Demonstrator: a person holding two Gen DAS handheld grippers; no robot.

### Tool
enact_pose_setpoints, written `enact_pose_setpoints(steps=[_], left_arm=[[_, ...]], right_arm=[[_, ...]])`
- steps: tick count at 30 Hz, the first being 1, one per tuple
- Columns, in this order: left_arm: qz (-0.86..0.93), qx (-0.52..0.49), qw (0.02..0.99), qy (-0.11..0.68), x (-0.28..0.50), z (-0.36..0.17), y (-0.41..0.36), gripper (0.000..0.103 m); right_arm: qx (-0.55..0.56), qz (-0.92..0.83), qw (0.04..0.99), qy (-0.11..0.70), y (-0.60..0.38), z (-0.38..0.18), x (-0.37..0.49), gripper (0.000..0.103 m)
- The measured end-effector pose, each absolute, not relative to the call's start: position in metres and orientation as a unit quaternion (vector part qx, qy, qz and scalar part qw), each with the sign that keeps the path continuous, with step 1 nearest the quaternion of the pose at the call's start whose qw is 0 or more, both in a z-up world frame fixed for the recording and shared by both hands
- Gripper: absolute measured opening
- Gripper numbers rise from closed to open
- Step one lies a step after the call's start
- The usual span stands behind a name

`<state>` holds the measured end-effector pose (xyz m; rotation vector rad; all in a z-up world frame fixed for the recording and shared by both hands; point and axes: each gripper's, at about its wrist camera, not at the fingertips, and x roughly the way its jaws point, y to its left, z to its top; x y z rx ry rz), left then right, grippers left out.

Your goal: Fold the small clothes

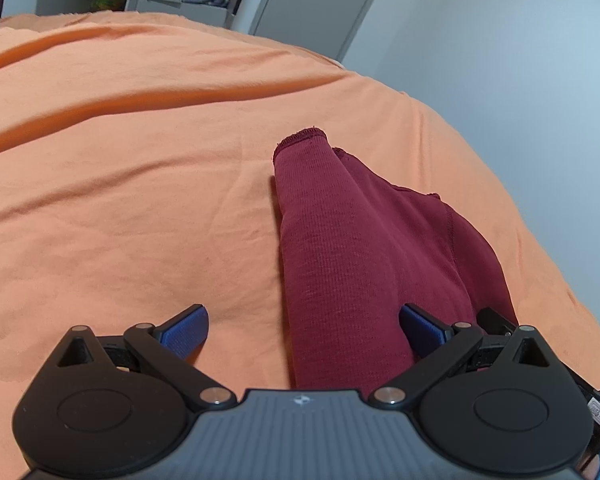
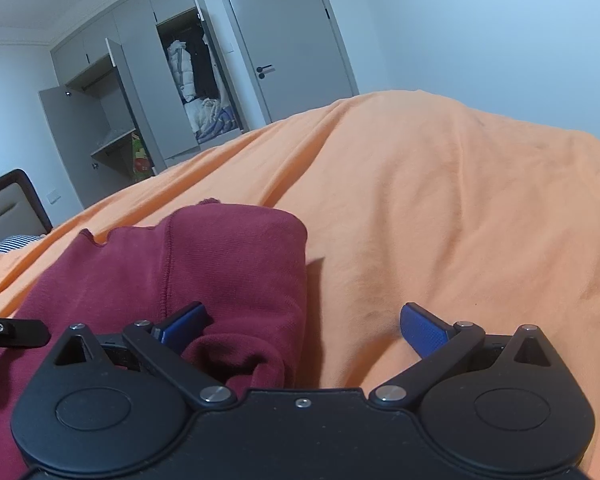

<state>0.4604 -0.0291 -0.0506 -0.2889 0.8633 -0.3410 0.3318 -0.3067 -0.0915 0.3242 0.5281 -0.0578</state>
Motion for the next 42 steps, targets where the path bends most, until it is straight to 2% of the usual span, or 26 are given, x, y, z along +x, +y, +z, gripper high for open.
enact_pose_setpoints(steps=[10, 12, 15, 17, 18, 19, 20, 28, 32, 42], left_arm=[[-0.203, -0.169, 0.855, 0.446, 0.474, -0.048, -0.020, 0.102], [-0.202, -0.171, 0.854, 0.448, 0.474, -0.047, -0.022, 0.099], [-0.204, -0.176, 0.850, 0.452, 0.474, -0.046, -0.025, 0.089], [-0.207, -0.186, 0.845, 0.457, 0.475, -0.043, -0.024, 0.075], [-0.210, -0.192, 0.841, 0.460, 0.476, -0.042, -0.024, 0.071], [-0.213, -0.196, 0.838, 0.462, 0.477, -0.041, -0.026, 0.062], [-0.214, -0.195, 0.837, 0.465, 0.477, -0.039, -0.029, 0.058], [-0.189, -0.119, 0.865, 0.449, 0.464, -0.016, -0.052, 0.039], [-0.202, -0.105, 0.873, 0.431, 0.457, -0.001, -0.053, 0.031], [-0.211, -0.097, 0.891, 0.390, 0.450, 0.031, -0.032, 0.028]], right_arm=[[0.282, 0.072, 0.903, 0.316, -0.339, -0.076, 0.345, 0.103], [0.285, 0.055, 0.902, 0.319, -0.339, -0.073, 0.344, 0.098], [0.253, 0.027, 0.910, 0.327, -0.329, -0.070, 0.341, 0.081], [0.253, 0.027, 0.909, 0.331, -0.326, -0.069, 0.339, 0.060], [0.260, 0.030, 0.906, 0.332, -0.325, -0.069, 0.337, 0.058], [0.260, 0.027, 0.906, 0.332, -0.322, -0.068, 0.335, 0.055], [0.252, 0.024, 0.908, 0.333, -0.319, -0.067, 0.333, 0.051], [0.252, 0.018, 0.914, 0.318, -0.318, -0.047, 0.322, 0.022], [0.239, 0.028, 0.923, 0.300, -0.309, -0.029, 0.314, 0.020], [0.203, 0.090, 0.944, 0.243, -0.265, 0.014, 0.315, 0.019]])
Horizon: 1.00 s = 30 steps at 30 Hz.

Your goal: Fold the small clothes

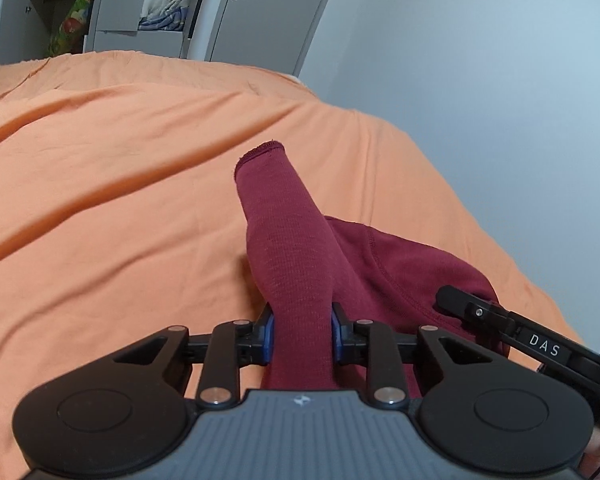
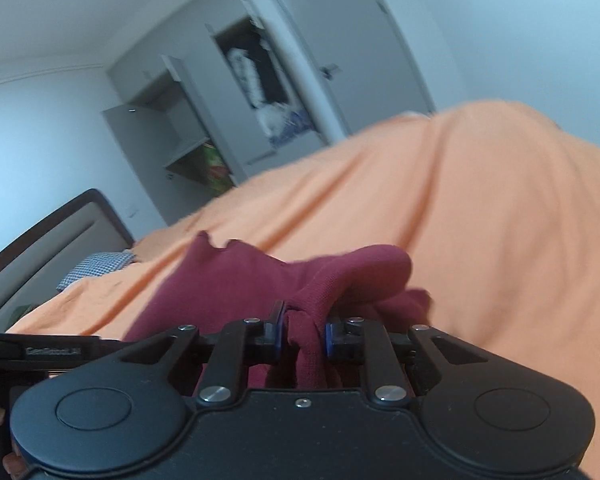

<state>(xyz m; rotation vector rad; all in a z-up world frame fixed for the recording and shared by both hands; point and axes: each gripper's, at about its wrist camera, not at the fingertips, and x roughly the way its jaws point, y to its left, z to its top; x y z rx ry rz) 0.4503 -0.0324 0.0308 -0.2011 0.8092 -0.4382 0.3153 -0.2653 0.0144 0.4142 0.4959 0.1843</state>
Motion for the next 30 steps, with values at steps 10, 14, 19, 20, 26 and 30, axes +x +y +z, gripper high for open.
enact_pose_setpoints(steps=[10, 14, 19, 20, 26, 30], left_arm=[[-0.186, -0.108, 0.886, 0.410, 0.455, 0.014, 0.000, 0.028], [-0.185, -0.135, 0.880, 0.416, 0.458, -0.001, 0.013, 0.029], [-0.179, -0.153, 0.874, 0.424, 0.463, -0.012, 0.018, 0.030], [-0.180, -0.152, 0.875, 0.423, 0.462, -0.011, 0.017, 0.030], [-0.189, -0.122, 0.894, 0.389, 0.453, 0.014, 0.015, 0.027], [-0.167, -0.096, 0.913, 0.359, 0.449, 0.034, 0.026, 0.027]], right_arm=[[0.188, 0.071, 0.938, 0.282, -0.258, -0.004, 0.324, 0.043], [0.217, 0.041, 0.920, 0.323, -0.288, -0.032, 0.322, 0.067], [0.281, 0.069, 0.891, 0.349, -0.301, -0.058, 0.334, 0.060], [0.289, 0.085, 0.887, 0.350, -0.297, -0.059, 0.338, 0.031], [0.236, 0.110, 0.912, 0.316, -0.271, -0.031, 0.339, 0.022], [0.227, 0.143, 0.916, 0.298, -0.248, -0.007, 0.354, 0.022]])
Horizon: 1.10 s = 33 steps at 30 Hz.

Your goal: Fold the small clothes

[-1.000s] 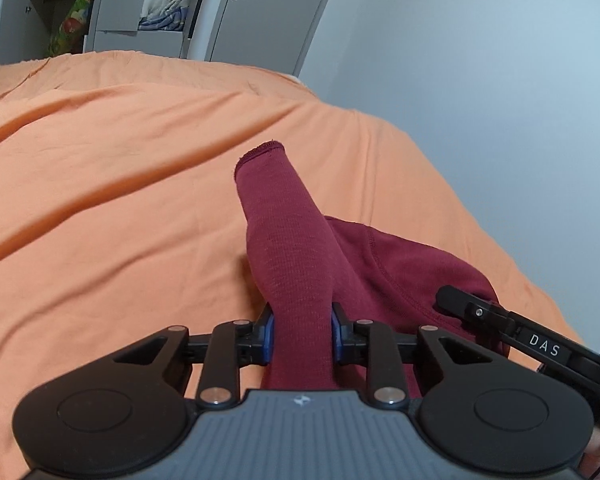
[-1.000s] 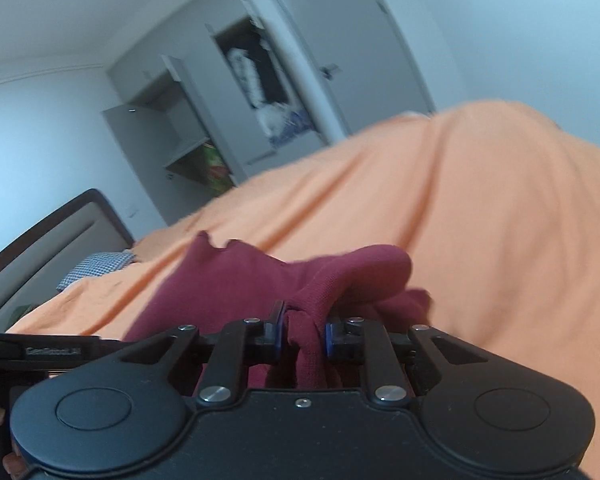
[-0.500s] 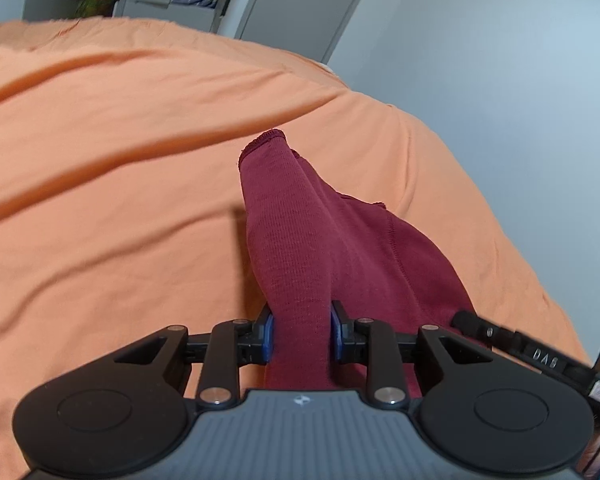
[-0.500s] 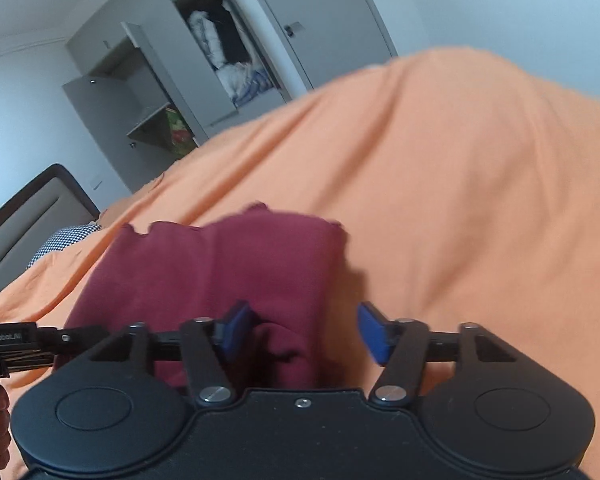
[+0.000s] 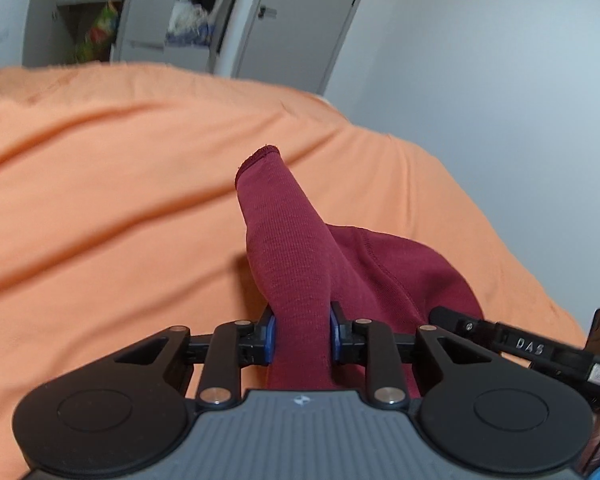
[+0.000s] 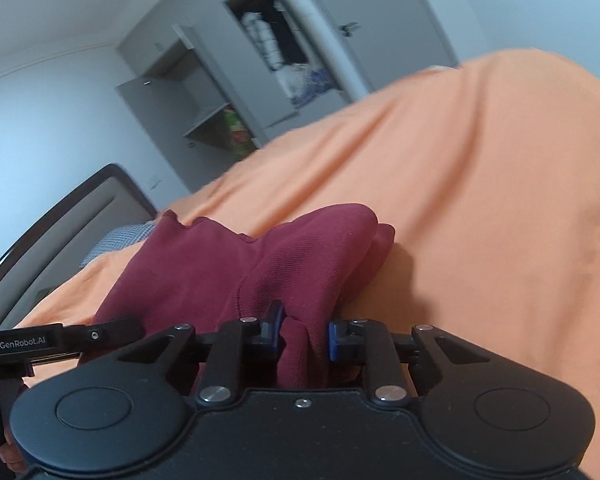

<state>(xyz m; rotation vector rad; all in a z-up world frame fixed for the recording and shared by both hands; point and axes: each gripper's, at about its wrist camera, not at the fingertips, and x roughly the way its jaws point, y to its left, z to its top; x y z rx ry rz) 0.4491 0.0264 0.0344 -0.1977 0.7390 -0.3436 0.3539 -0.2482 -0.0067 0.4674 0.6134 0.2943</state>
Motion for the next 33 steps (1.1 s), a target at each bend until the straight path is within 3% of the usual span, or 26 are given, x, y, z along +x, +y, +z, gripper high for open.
enact_pose_setpoints(steps=[8, 13, 15, 18, 20, 21, 23, 25, 29, 33], left_arm=[[-0.090, -0.119, 0.931, 0.332, 0.439, 0.053, 0.101, 0.027], [-0.062, -0.145, 0.918, 0.364, 0.440, 0.030, 0.138, 0.028], [-0.061, -0.168, 0.907, 0.380, 0.441, 0.014, 0.150, 0.029], [-0.048, -0.180, 0.900, 0.394, 0.442, -0.002, 0.153, 0.035], [-0.038, -0.176, 0.901, 0.395, 0.442, -0.006, 0.153, 0.043], [-0.032, -0.172, 0.902, 0.394, 0.441, -0.006, 0.151, 0.047], [-0.022, -0.163, 0.906, 0.390, 0.435, -0.004, 0.153, 0.077], [-0.008, -0.155, 0.914, 0.374, 0.421, 0.002, 0.151, 0.089], [0.005, -0.145, 0.924, 0.354, 0.394, 0.014, 0.146, 0.098], [0.012, -0.130, 0.938, 0.321, 0.361, 0.027, 0.136, 0.102]], right_arm=[[0.193, 0.213, 0.911, 0.296, -0.163, 0.009, 0.387, 0.022], [0.174, 0.212, 0.902, 0.332, -0.126, -0.005, 0.403, 0.024], [0.164, 0.203, 0.905, 0.336, -0.121, -0.008, 0.402, 0.028], [0.143, 0.194, 0.910, 0.337, -0.119, -0.006, 0.405, 0.043], [0.121, 0.185, 0.917, 0.333, -0.118, -0.004, 0.402, 0.067], [0.112, 0.177, 0.921, 0.329, -0.116, -0.002, 0.399, 0.071], [0.104, 0.167, 0.927, 0.320, -0.119, 0.001, 0.390, 0.079], [0.096, 0.159, 0.933, 0.307, -0.124, 0.004, 0.379, 0.086], [0.075, 0.153, 0.949, 0.267, -0.131, 0.015, 0.352, 0.100], [0.058, 0.150, 0.962, 0.222, -0.133, 0.031, 0.317, 0.102]])
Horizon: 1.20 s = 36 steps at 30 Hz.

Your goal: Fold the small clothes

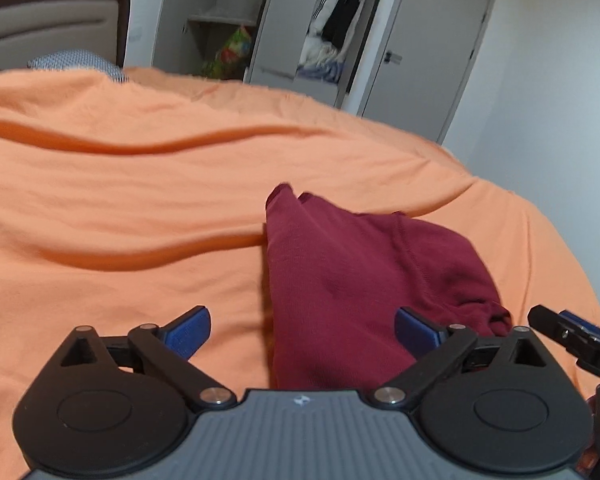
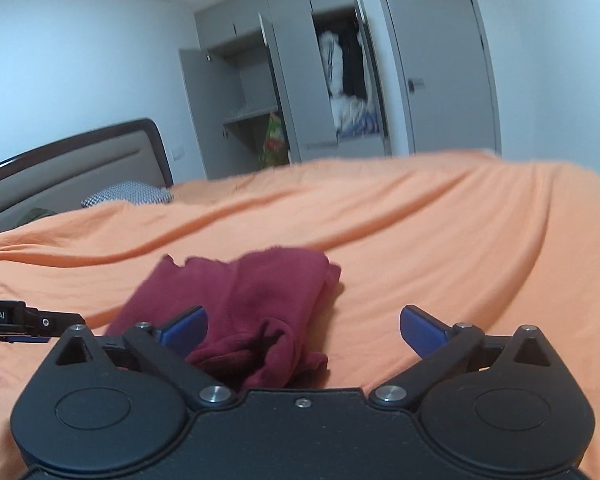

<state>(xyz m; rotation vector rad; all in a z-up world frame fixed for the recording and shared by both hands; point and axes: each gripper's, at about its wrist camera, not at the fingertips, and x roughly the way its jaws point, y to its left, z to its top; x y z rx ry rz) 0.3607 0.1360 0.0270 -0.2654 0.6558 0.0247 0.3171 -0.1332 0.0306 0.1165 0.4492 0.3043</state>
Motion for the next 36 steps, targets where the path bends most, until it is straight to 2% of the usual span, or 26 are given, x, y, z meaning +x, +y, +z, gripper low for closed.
enact_pose_setpoints(steps=[8, 19, 36], left_arm=[[0.028, -0.105, 0.958, 0.266, 0.286, 0.037, 0.117, 0.103], [0.041, -0.092, 0.967, 0.233, 0.204, 0.013, 0.115, 0.103], [0.046, -0.071, 0.967, 0.240, 0.182, -0.011, 0.115, 0.103]], right_arm=[[0.037, 0.150, 0.974, 0.167, -0.136, 0.043, 0.235, 0.102], [0.029, 0.130, 0.976, 0.170, -0.144, 0.025, 0.159, 0.102], [0.010, 0.121, 0.976, 0.183, -0.140, 0.002, 0.145, 0.102]])
